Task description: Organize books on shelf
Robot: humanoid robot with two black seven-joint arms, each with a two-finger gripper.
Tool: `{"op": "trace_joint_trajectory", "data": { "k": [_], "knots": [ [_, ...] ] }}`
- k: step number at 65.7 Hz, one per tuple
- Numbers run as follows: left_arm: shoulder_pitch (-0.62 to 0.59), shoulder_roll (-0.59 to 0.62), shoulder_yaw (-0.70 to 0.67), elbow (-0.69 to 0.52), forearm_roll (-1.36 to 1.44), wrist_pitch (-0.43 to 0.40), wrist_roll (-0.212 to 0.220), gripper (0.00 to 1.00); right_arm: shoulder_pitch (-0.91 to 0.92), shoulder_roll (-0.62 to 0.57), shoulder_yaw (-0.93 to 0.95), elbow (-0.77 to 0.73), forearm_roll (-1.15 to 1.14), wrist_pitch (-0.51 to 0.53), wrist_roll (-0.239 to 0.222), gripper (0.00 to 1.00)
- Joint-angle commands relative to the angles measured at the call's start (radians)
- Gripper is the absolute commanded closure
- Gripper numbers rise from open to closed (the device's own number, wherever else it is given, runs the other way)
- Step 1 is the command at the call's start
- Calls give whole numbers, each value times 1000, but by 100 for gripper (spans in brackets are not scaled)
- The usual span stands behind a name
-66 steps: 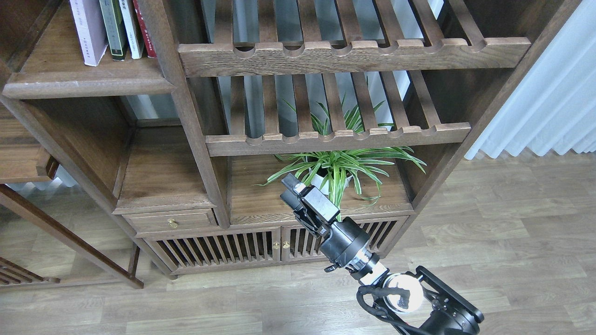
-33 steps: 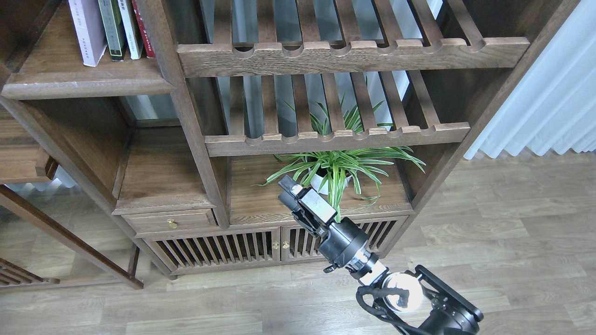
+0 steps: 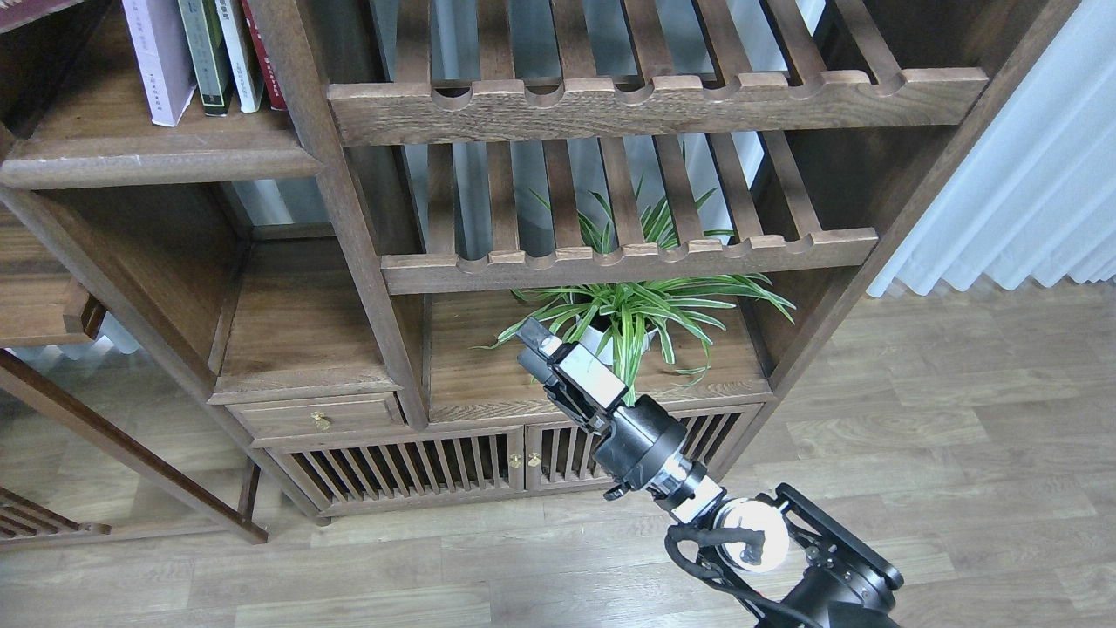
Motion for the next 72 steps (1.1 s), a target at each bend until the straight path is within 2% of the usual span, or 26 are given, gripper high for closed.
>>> {"op": "trace_joint_trajectory", "data": {
  "k": [1, 10, 15, 20, 42, 72],
  "knots": [
    [-2, -62, -15, 27, 31, 27, -5, 100, 0, 0, -2, -2, -1, 0, -1, 6],
    [-3, -116, -23, 65, 72, 41, -11, 100, -1, 0, -2, -2, -3, 0, 0, 6],
    [-9, -166, -46, 110, 109, 58, -50, 100, -1, 0, -5, -8, -1, 0, 0, 6],
    [-26, -212, -53, 148, 135, 58, -68, 100, 0, 0, -23, -10, -1, 0, 0, 5],
    [-92, -297, -23, 252, 180, 51, -54, 100, 0, 0, -31, -8, 0, 0, 0, 4],
    [-187, -298, 82, 383, 209, 41, -64, 99, 2, 0, -31, -8, 0, 0, 0, 4]
  ]
}}
